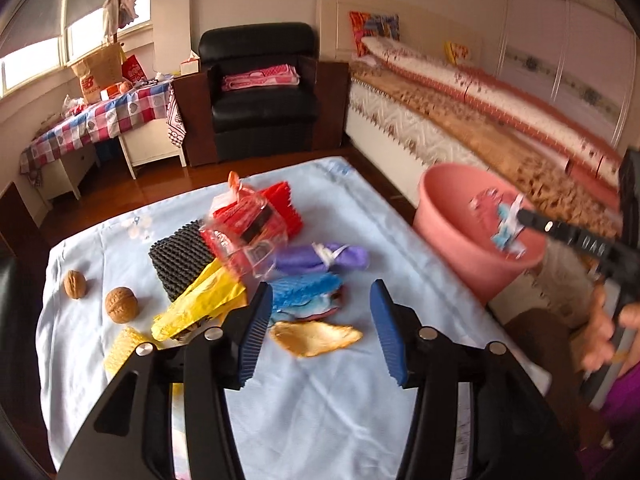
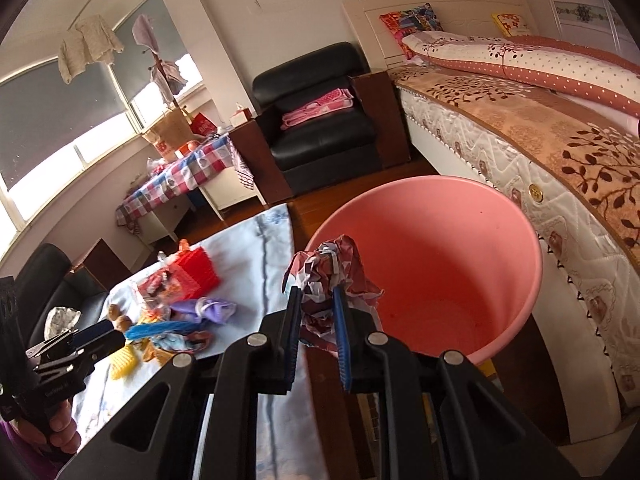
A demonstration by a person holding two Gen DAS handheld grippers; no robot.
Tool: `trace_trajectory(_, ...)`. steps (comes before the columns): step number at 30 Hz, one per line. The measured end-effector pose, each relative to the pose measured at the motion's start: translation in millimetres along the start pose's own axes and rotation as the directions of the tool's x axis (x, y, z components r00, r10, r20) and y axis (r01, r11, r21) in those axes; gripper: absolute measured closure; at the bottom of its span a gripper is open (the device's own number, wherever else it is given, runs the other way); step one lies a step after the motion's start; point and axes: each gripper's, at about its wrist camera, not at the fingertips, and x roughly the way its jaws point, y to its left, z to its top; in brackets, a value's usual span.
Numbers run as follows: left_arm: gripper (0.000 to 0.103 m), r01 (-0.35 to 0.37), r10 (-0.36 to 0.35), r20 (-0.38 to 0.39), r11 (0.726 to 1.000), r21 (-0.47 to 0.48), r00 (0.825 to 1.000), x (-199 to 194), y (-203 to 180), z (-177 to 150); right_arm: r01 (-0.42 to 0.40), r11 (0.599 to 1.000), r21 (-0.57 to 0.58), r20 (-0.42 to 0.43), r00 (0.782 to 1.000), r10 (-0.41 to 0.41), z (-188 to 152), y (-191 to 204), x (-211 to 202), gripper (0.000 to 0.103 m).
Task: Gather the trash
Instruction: 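Carry the crumpled paper in the right tool while the left tool carries the blue mesh over the pink bucket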
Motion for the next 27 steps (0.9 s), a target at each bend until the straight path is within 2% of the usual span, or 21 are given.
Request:
trace_trajectory(4,0.052,-0.041,0.042,-0.009,0.995,0.095,0.999,13,-5,0,0.024,0.999,0.030,-0.023,0.999,-0.024,3,-8,10,0.088)
trace_trajectory(9,0.052,-0.036,0.046,-0.041,0.978,0.207,0.998,31,-7,-3,0.055,0.997,0.046,-0.043,0.998,-0.053,6,-14,19,0.088)
trace_trajectory(15,0.053,-0.051,0.060,-0.039,0.976,0.213,0.997,44,-4,-5,0.075,0.996,0.055,-0.073,0.995,-0.071,6,-18,33,0.087)
trace_trajectory(17,0.074,-0.046,0.054,-0.037,0.978,0.202,0.998,44,-2,-5,0.083,0.995,0.054,-0.081,0.994,-0.078,6,-19,38,0.087)
trace_trajectory(18,0.078,-0.038,0.046,-0.039,0.981,0.189,0.998,43,0,-5,0.085,0.995,0.055,-0.083,0.993,-0.080,6,-19,38,0.087)
trace_trajectory(19,0.087,-0.035,0.042,-0.038,0.984,0.177,0.998,43,2,-5,0.087,0.995,0.056,-0.085,0.993,-0.082,6,-19,39,0.087)
trace_trajectory(20,0.093,-0.029,0.036,-0.038,0.986,0.165,0.999,42,4,-5,0.088,0.994,0.059,-0.088,0.993,-0.083,6,-19,41,0.087)
trace_trajectory(27,0.096,0.023,-0.023,-0.007,0.994,0.108,1.000,22,1,6,0.088,0.994,0.062,-0.087,0.993,-0.082,8,-22,43,0.087)
